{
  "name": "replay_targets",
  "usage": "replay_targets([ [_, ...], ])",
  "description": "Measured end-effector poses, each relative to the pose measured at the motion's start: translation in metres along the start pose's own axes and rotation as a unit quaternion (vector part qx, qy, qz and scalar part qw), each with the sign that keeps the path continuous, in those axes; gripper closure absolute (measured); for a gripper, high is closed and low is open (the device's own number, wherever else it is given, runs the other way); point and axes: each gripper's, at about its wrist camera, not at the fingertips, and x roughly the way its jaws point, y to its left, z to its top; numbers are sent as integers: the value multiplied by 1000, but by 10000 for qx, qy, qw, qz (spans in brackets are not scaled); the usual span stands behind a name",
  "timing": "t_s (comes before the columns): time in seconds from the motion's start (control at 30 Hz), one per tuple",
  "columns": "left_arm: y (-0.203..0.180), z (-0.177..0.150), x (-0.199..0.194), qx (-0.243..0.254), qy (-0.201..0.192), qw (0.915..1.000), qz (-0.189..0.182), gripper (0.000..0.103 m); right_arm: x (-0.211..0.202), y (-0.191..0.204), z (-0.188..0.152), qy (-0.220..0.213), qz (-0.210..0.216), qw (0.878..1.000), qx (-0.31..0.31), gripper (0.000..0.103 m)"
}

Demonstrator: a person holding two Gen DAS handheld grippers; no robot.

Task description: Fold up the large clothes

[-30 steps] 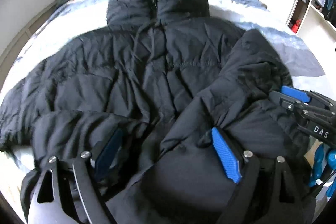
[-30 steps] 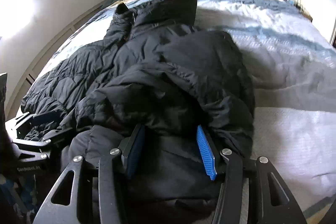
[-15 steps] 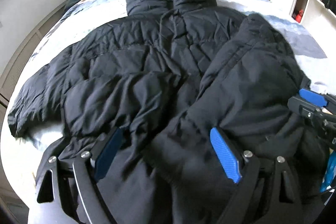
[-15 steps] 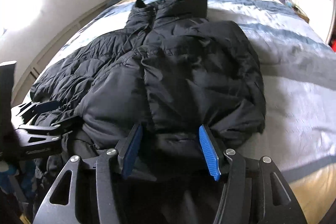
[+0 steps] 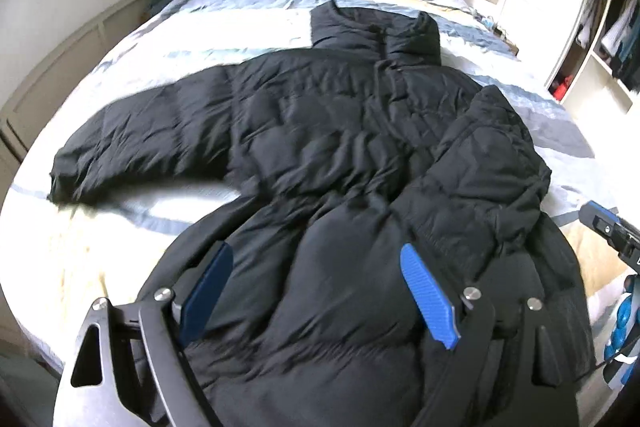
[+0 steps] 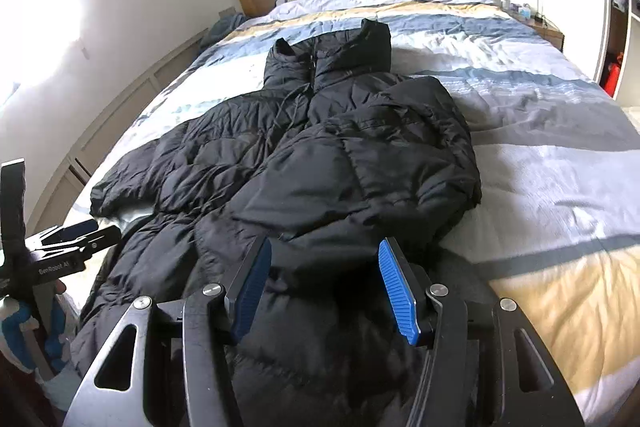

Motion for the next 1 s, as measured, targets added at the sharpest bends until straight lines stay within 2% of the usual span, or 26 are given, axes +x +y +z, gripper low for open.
replay_targets([
  [0.27, 102, -20, -21, -718, -61, 9974, 12, 17, -52, 16, -20, -254, -157, 9994, 193, 47],
  [0.47, 195, -31, -8, -1554, -6, 9877, -175, 17, -87, 5, -24, -460, -544, 9965, 445, 47],
  [0.57, 238, -34, 7, -2067, 32, 9775, -420, 17, -102, -3, -24, -571, -788, 9936, 580, 47],
  [0.77, 320, -28, 41, -3112, -59, 9473, -757, 17, -114, -34, -19, -617, -1319, 9839, 1036, 47],
  [1.0, 378, -13, 85, -3830, -42, 9202, -805, 19, -108, -53, -13, -519, -1649, 9753, 1378, 47],
])
